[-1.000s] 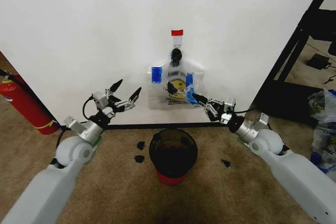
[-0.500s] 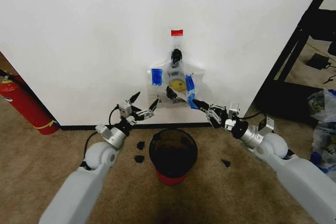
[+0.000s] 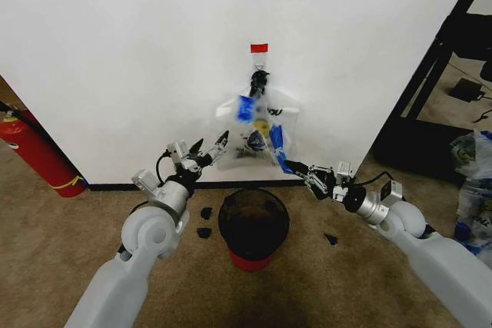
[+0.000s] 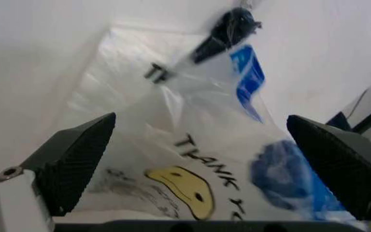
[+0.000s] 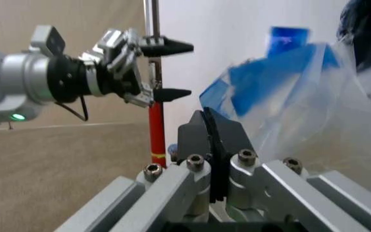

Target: Pick up the garbage bag from the wall and place it over the trash bin.

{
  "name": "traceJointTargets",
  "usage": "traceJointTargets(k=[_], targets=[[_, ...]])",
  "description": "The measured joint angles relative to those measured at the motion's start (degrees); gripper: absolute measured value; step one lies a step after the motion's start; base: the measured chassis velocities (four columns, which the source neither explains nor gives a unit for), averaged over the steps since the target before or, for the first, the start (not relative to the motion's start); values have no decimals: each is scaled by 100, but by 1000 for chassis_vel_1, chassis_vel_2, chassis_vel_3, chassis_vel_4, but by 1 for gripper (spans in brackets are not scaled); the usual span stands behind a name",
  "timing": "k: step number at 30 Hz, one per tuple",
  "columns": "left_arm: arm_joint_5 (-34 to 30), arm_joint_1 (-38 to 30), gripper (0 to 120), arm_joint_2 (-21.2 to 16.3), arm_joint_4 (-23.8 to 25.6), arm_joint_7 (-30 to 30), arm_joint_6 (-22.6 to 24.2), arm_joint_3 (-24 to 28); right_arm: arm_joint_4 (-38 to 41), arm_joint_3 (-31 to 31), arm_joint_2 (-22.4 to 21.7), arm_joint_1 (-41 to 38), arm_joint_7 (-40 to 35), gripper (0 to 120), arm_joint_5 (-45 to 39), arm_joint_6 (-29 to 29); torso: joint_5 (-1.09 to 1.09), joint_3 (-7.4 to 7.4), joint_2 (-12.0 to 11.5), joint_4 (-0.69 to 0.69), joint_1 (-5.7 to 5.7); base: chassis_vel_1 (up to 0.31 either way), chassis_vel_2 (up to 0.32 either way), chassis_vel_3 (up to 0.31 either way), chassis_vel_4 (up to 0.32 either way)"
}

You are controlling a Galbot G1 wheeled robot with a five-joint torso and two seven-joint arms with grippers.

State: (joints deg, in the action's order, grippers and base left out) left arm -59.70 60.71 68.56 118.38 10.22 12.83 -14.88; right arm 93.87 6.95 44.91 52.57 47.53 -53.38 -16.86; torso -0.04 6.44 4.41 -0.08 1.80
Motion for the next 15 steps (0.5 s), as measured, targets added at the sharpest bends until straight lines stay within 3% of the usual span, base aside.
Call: traceJointTargets(k=[10,15], targets=[[411,116,100,257,-171,-252,-26,321,-96,-15,42,39,23,0,59,-64,-1,0,0,1,0,0,0,0,0],[900,-187,100,287,-314,-552,-146,683,-130,-4,50,84,25,0,135,-127,0,0,0,1,0,0,0,0,0]])
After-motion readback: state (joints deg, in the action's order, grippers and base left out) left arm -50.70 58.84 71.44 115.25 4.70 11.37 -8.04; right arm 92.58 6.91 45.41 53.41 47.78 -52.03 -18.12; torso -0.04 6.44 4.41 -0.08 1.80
